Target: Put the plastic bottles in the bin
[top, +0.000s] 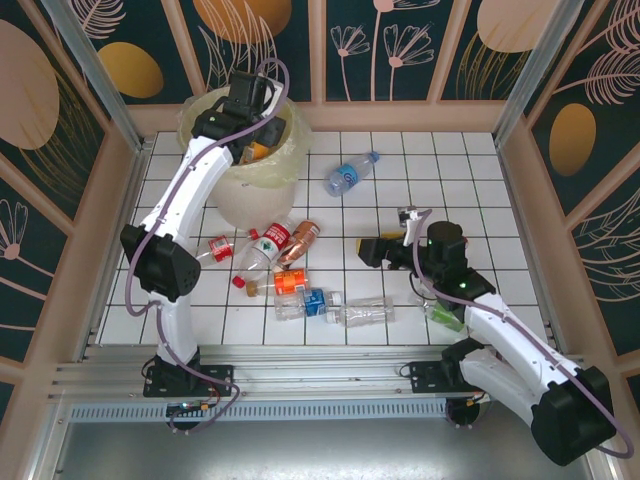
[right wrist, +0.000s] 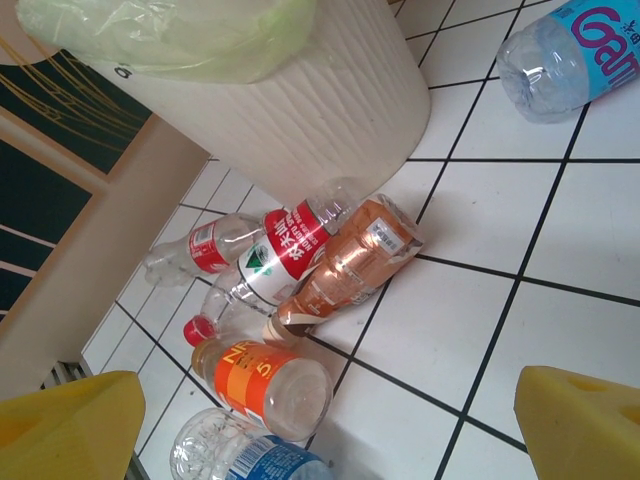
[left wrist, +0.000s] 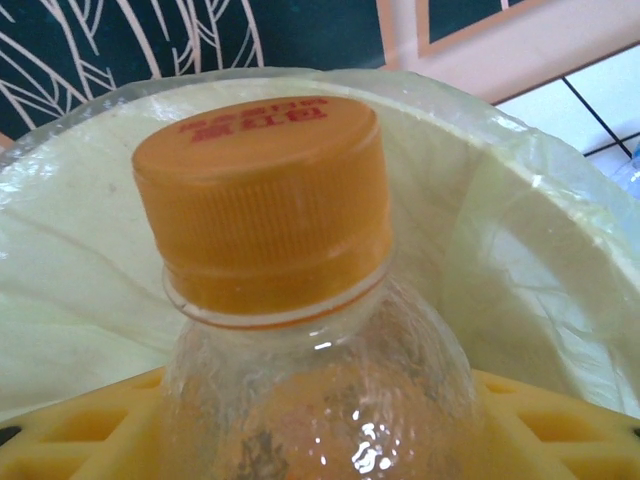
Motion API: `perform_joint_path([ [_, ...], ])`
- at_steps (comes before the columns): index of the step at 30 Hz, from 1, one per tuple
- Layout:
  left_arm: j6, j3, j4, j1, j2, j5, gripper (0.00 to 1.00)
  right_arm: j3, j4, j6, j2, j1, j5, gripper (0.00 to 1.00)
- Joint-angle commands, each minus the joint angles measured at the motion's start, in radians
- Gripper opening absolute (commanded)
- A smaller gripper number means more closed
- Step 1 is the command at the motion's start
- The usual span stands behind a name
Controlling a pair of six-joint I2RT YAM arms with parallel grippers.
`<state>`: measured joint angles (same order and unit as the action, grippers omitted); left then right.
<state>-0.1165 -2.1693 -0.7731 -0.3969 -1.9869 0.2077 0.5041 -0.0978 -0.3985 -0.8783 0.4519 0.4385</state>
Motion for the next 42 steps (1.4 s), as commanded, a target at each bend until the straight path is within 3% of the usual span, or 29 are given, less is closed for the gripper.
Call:
perform_joint_path([
  [1,-0.012,-0.003,-0.028,0.009,-0.012,-0.034,0.66,0.011,-0.019,0.009,-0.005,0.009,-0.012,0.96],
  [10,0.052,-0.01,-0.034,0.009,0.012,-0.035,0.86,0.01,-0.002,0.013,-0.009,0.009,-0.017,0.96],
  [20,0.167,-0.012,0.017,0.008,0.119,-0.115,0.89,0.046,0.053,-0.042,-0.031,0.008,-0.147,0.95],
  [24,0.219,0.084,0.113,0.009,0.216,-0.222,0.9,0.08,0.051,-0.106,-0.076,0.008,-0.24,0.94],
  [29,0.27,0.318,0.31,0.009,0.406,-0.401,0.99,0.158,0.056,-0.144,-0.189,0.002,-0.316,0.94],
  [42,0.343,0.786,0.571,0.007,0.74,-0.805,0.99,0.417,0.024,-0.213,-0.57,-0.011,-0.409,0.99],
])
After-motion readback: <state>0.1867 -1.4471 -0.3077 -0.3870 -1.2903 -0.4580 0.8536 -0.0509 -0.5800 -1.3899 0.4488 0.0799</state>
